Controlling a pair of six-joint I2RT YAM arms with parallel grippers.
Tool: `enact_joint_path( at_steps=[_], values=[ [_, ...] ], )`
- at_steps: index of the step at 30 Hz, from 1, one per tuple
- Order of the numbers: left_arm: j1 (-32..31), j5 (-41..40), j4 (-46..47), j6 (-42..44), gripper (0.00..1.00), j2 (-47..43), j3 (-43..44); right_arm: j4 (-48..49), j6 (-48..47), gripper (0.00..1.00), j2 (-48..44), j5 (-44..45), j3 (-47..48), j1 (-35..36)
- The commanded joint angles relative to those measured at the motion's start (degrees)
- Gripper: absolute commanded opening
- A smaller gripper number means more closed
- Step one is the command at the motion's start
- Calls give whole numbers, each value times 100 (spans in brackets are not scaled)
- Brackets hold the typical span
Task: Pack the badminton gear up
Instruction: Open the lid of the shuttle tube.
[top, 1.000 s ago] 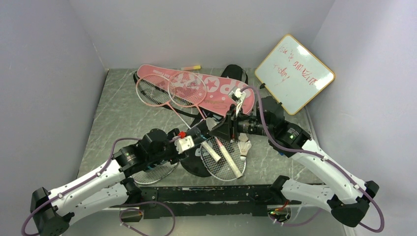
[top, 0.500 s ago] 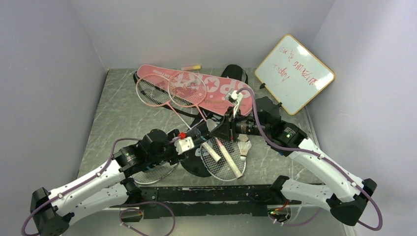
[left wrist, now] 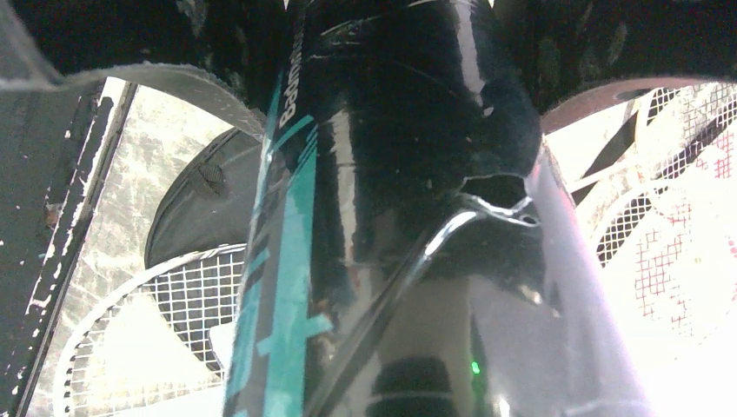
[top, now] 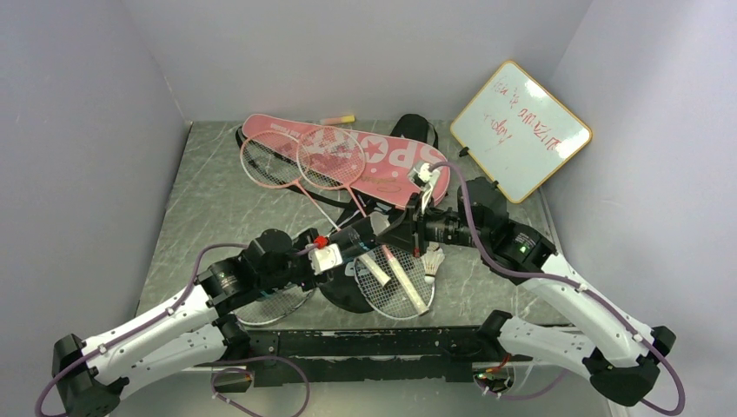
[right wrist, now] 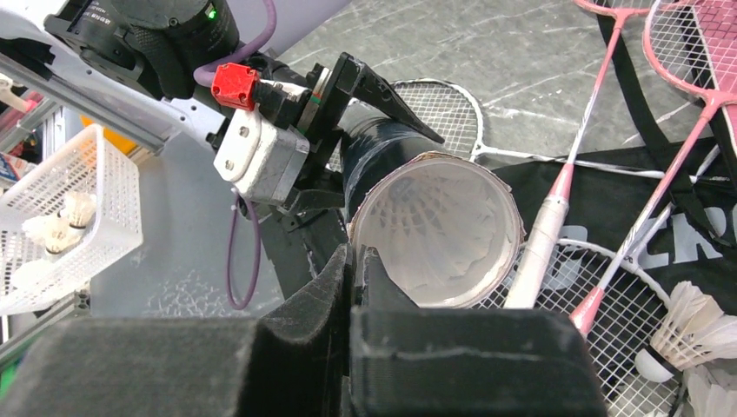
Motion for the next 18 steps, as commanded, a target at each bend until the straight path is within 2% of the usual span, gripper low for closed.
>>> enact_joint_path(
  at_steps=[1, 13, 18],
  values=[
    [41, -184, -32, 127, 39, -61, -51, -125, 15, 0, -278, 508, 261, -32],
    [38, -481, -95, 154, 34, -54, -51, -447, 85, 0, -644, 1736, 378, -32],
    [38, -518, -104, 167, 29, -38, -43, -492, 40, 0, -646, 1761, 390, -32]
  ],
)
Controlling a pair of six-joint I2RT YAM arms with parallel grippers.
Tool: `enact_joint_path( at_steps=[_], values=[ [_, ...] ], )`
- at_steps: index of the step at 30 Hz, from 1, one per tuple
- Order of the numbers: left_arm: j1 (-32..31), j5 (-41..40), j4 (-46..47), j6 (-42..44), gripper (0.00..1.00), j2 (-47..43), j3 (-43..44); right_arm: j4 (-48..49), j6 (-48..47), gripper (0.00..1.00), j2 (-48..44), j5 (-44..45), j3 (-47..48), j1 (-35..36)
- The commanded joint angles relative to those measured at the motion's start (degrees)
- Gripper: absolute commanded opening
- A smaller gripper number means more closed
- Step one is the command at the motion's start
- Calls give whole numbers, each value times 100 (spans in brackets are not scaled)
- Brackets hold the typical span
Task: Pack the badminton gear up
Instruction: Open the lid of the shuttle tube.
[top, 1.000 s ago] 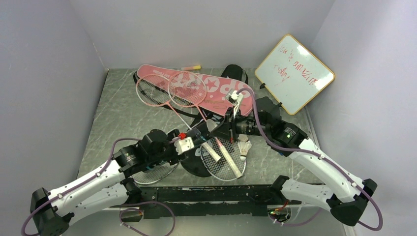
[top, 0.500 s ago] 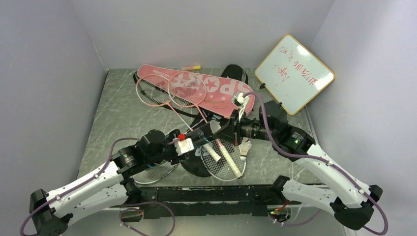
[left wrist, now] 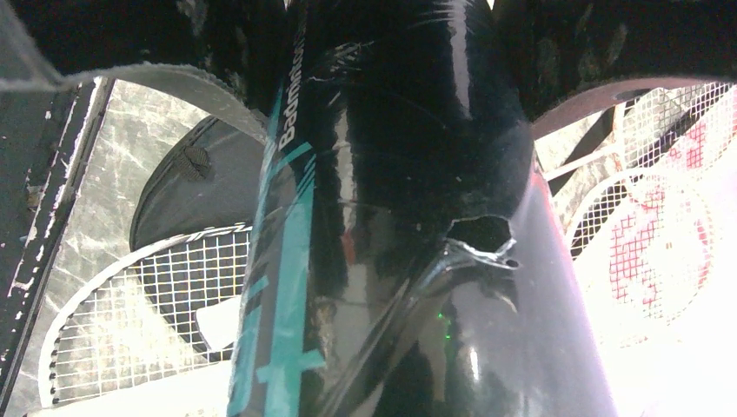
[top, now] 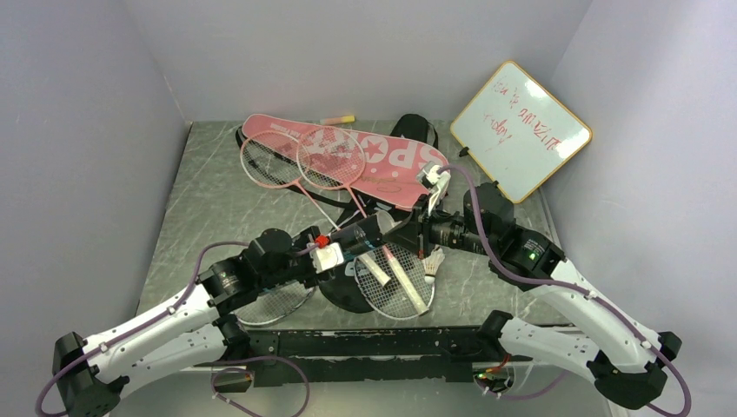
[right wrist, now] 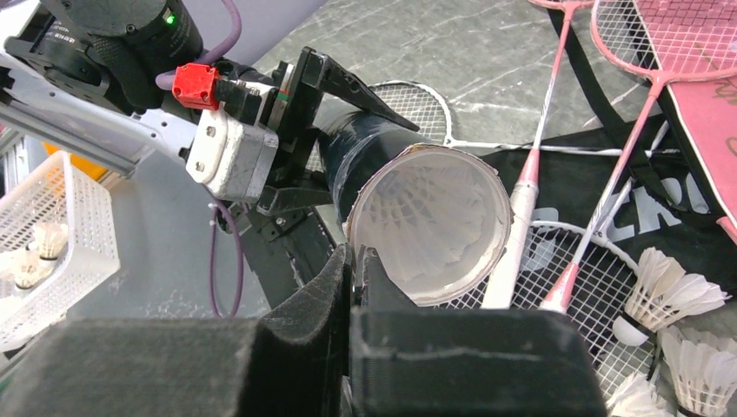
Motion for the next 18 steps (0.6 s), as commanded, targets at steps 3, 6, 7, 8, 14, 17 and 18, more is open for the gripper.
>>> enact_joint_path(
  at_steps=[3, 6, 7, 8, 14, 17, 18],
  values=[
    [86, -414, -380, 53, 28, -70, -46, -178, -104, 0, -369, 922, 398, -187],
    [85, -414, -380, 62, 27, -74, -51, -232, -143, 0, -407, 1001, 460, -191],
    [79, -414, -384, 60, 27, -67, -51, -262, -154, 0, -413, 1066, 488, -187],
    [85, -414, -382, 68, 27, -66, -51, -297, -164, 0, -415, 1115, 517, -187],
    [86, -406, -386, 78, 26, -33, -51, -413, -248, 0, -490, 1295, 632, -187],
    [86, -383, -386, 83, 26, -40, -51, -442, -289, 0, -513, 1298, 655, -187],
    [82, -373, -382, 79, 26, -40, -51, -444, -290, 0, -526, 1270, 656, -187]
  ],
)
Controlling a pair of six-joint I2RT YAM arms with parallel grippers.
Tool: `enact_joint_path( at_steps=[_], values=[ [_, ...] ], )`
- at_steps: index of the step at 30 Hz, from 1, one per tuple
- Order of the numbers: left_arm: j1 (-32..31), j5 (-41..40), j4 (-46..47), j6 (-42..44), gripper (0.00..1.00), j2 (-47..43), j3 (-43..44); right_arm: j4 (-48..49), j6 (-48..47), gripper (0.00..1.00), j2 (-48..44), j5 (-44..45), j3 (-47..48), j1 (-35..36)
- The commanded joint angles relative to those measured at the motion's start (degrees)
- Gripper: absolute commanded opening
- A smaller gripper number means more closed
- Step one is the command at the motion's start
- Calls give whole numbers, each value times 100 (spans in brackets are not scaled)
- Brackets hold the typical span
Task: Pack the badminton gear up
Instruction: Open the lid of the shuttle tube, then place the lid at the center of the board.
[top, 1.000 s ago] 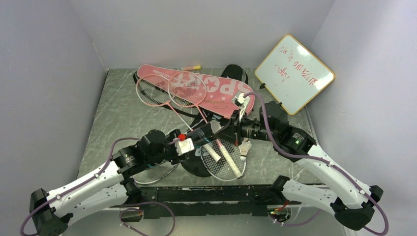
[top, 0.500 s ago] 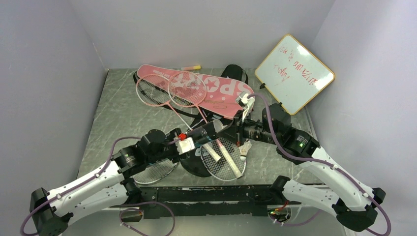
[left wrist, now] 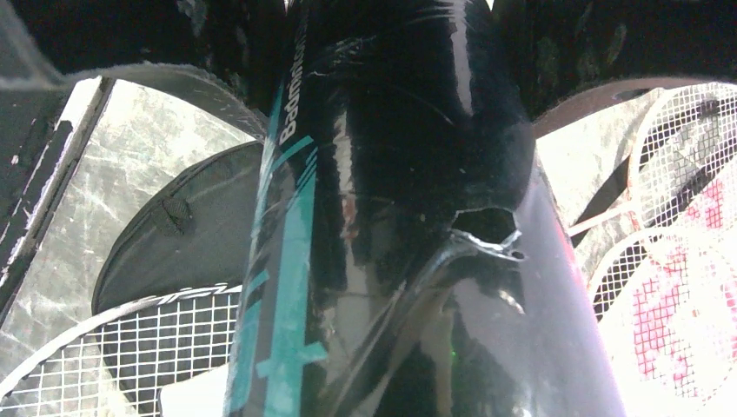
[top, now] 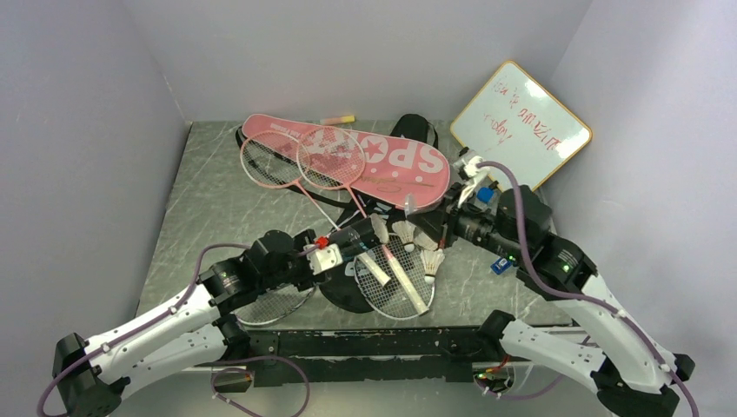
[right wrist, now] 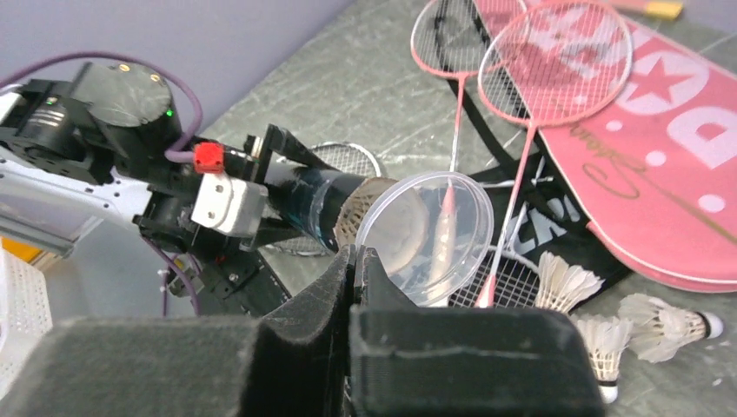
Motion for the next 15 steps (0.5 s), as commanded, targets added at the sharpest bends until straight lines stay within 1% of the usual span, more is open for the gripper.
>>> enact_joint_path(
  at_steps=[1, 4, 7, 11, 15],
  values=[
    [3, -86, 59, 69, 26, -66, 32, -51, -160, 0, -129, 336, 258, 3],
    [4, -79, 64, 69, 27, -76, 32, -50, -151, 0, -125, 357, 232, 3],
    [4, -108, 69, 56, 27, -104, 31, -177, -104, 0, 6, 747, 236, 4],
    [8, -137, 90, 2, 27, -128, 49, -450, 143, 0, 367, 1978, 124, 3],
    [8, -137, 111, -27, 28, -189, 42, -678, 766, 0, 861, 3555, -241, -9]
  ],
)
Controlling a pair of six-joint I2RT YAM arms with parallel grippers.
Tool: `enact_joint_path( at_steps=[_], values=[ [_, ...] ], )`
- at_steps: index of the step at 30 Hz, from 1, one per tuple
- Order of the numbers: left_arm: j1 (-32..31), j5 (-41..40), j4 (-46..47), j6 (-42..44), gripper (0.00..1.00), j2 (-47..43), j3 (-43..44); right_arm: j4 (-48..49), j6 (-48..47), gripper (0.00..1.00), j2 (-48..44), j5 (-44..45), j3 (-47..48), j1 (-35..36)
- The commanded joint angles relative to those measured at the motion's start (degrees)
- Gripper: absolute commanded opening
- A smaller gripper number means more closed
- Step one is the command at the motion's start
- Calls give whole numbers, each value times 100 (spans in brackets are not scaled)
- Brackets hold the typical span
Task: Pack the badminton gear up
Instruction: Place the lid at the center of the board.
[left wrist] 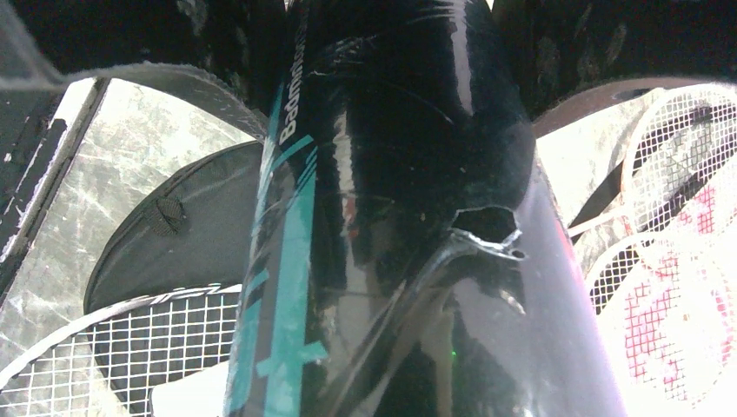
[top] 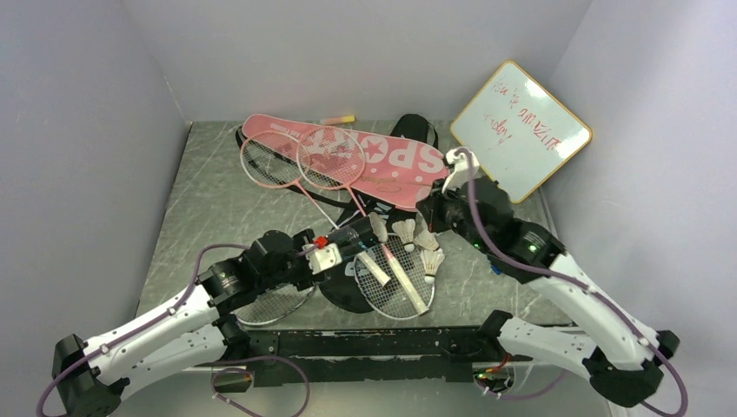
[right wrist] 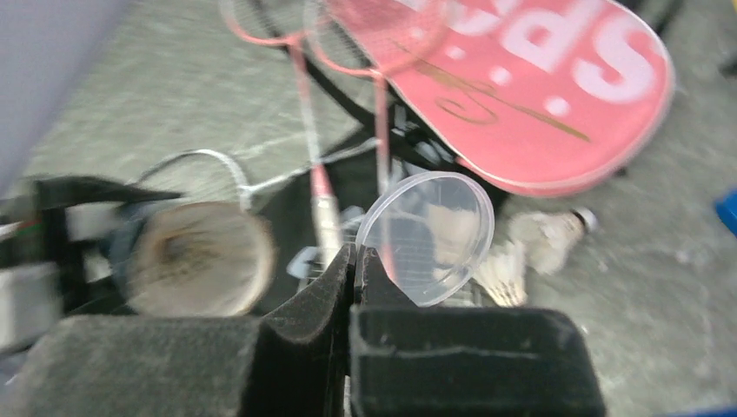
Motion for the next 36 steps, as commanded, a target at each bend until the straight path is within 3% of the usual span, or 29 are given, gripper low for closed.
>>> enact_joint_path(
  at_steps=[1, 4, 8, 10, 18, 19, 20, 21, 22, 23, 30, 33, 36],
  values=[
    [1, -47, 191, -30, 28, -179, 52, -437, 805, 0, 575, 2169, -430, -41],
    [5, -47, 208, -40, 28, -226, 43, -727, 1464, 0, 1372, 2603, -718, -578],
    [0, -33, 218, -55, 28, -266, 34, 109, 1500, 0, 1658, 1425, -1521, -1906],
    [2, -25, 222, -59, 28, -299, 28, 548, 1509, 0, 1603, 1335, -1910, -2327],
    [1, 10, 253, -80, 29, -356, 8, 1167, 1514, 3, 1958, 1158, -2425, -2822],
    [0, 21, 253, -78, 29, -351, 0, 1154, 1529, 8, 2018, 1146, -2414, -2818],
    [6, 27, 253, -72, 29, -361, -1, 1106, 1539, 22, 2042, 1138, -2387, -2829],
    [5, 38, 260, -76, 29, -368, -5, 1075, 1523, 60, 2038, 1102, -2355, -2834],
    [6, 41, 261, -83, 29, -381, -9, 1049, 1503, 91, 1996, 1034, -2336, -2828],
    [4, 41, 268, -85, 29, -381, -10, 1018, 1457, 99, 1942, 953, -2304, -2827],
    [1, 41, 255, -85, 30, -329, 13, 247, 1683, 94, 1774, 659, -1674, -2820],
    [6, 37, 261, -91, 30, -337, 8, 215, 1766, 84, 1894, 763, -1542, -2819],
    [4, 50, 262, -85, 31, -374, -5, 843, 1199, 70, 1835, 86, -1709, -2818]
  ],
)
